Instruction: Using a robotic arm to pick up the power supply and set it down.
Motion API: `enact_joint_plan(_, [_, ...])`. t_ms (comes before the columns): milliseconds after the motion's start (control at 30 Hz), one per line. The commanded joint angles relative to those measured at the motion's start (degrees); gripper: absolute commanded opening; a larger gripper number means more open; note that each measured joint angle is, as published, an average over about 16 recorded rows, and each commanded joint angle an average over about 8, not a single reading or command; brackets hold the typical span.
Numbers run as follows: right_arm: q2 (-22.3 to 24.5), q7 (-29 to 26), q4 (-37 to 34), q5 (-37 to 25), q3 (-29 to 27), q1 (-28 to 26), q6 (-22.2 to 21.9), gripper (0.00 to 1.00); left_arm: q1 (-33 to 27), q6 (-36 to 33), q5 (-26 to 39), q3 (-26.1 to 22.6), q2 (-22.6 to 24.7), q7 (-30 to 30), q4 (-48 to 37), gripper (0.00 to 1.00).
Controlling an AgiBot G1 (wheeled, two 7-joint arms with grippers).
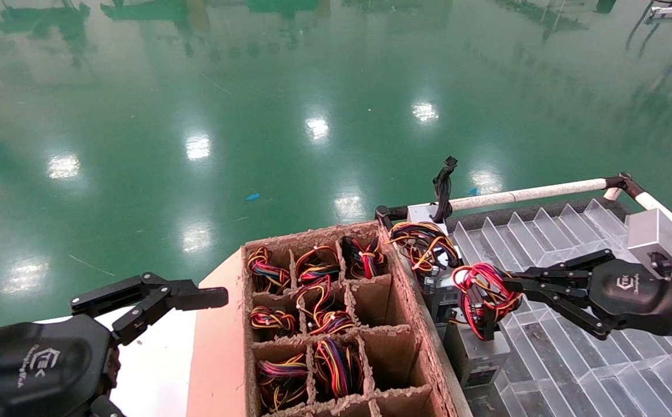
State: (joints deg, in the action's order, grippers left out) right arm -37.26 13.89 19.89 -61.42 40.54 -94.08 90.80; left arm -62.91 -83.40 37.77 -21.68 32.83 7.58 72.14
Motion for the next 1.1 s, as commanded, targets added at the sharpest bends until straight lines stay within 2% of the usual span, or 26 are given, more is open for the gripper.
enact_joint_plan(33, [0.1,0.3,-0.6,0.3,0.5,0.0,0.0,0.20,0.0,0.0,0.0,0.0,0.0,0.0,0.0,1.00])
enact_joint_plan(200, [0.0,0.7,-1.6,0.7,1.5,-0.4,-0.1,0.83,0.0,0.0,0.0,0.0,0.0,0.0,0.0,1.00])
enact_joint_plan(267, [0.0,0.7,-1.9,0.8,1.8,-0.5,-0.1,1.00,0.0,0.0,0.0,0.0,0.0,0.0,0.0,1.00])
enact_joint_plan(1100, [-0.1,0.6,-1.5,0.9,1.7,-0.4,-0.1,1.00,0.0,0.0,0.0,0.0,0.0,0.0,0.0,1.00])
